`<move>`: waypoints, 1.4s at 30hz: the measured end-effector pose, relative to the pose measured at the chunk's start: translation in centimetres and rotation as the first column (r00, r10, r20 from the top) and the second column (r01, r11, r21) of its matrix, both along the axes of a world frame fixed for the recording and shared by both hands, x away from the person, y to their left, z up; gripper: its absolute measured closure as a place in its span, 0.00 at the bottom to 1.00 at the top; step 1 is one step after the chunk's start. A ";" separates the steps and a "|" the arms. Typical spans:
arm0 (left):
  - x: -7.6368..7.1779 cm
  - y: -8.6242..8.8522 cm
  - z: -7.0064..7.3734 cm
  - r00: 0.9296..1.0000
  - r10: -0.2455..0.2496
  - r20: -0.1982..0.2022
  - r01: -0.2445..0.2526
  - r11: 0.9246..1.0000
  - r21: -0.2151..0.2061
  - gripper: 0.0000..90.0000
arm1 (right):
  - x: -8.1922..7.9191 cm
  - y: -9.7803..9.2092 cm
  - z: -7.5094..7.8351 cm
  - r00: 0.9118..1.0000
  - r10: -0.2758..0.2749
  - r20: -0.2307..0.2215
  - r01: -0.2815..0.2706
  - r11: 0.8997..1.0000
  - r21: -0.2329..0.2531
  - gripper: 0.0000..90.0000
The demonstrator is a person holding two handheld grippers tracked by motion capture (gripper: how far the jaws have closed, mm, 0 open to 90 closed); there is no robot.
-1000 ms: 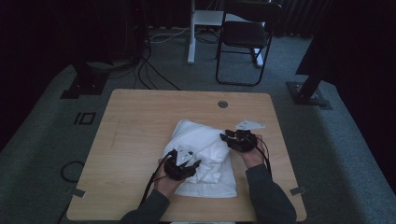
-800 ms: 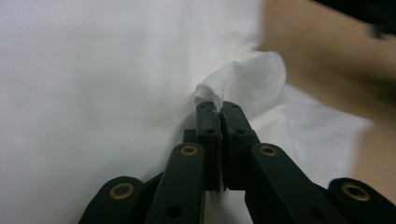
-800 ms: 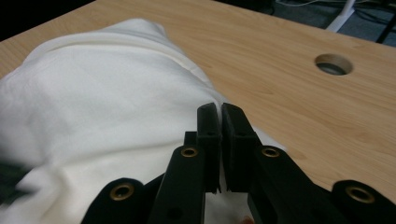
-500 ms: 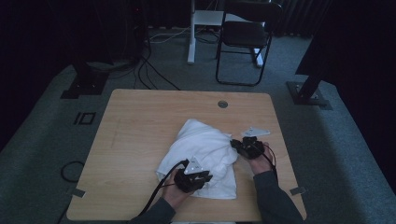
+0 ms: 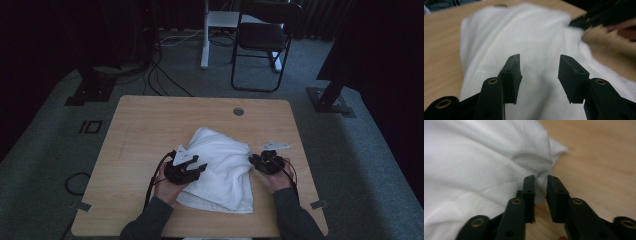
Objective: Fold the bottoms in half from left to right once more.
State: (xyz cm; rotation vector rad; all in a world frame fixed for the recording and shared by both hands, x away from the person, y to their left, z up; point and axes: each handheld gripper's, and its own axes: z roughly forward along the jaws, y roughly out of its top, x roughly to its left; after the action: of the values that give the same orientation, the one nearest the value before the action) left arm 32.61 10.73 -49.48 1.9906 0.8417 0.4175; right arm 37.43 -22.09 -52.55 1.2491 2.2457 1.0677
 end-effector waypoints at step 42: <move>6.2 -1.9 2.6 0.999 0.031 0.039 -0.031 1.000 -0.003 0.69 | -5.8 5.3 -2.1 0.982 0.191 -0.006 -0.191 0.978 -0.081 0.99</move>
State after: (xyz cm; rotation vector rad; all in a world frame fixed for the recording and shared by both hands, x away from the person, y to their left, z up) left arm 38.79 8.81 -46.92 1.9632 0.8496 0.4716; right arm 31.59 -16.81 -54.61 1.0154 2.4210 1.0307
